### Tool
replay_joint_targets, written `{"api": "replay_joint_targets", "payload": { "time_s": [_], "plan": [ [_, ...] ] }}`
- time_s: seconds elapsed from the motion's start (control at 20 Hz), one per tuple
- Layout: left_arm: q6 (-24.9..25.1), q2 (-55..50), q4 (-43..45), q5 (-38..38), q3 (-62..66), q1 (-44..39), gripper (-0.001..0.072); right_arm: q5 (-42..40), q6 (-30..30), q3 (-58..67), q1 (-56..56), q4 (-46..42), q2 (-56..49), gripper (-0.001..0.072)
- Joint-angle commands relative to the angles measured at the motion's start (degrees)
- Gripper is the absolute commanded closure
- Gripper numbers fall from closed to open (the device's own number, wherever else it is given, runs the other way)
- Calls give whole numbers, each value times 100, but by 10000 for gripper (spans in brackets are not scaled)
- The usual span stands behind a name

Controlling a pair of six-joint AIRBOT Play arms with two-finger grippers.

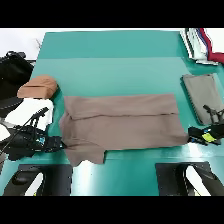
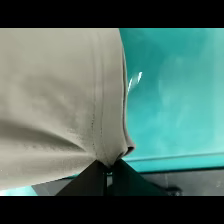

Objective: Fold the shirts.

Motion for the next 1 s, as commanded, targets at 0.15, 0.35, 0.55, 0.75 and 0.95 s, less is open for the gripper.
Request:
{"api": "replay_joint_targets", "payload": {
  "time_s": [0.15, 0.35, 0.55, 0.75, 0.95],
  "plan": [
    [599, -1473, 55, 1528, 1185, 2, 683, -531, 192, 1412, 852, 170, -979, 695],
    [745, -3040, 533, 2094, 2120, 2, 682, -876, 280, 2629, 1469, 184, -2597, 695],
    [911, -3860, 498, 2636, 2258, 2, 681, -876, 280, 3606, 1784, 249, -3853, 694],
    [660, -3928, 496, 2896, 2426, 17, 116, -944, -111, 4242, 1532, 1161, -4400, 464],
    [656, -3891, 391, 2310, 2863, 2, 138, -863, -721, 3930, 697, 1561, -4199, 194]
  ]
}}
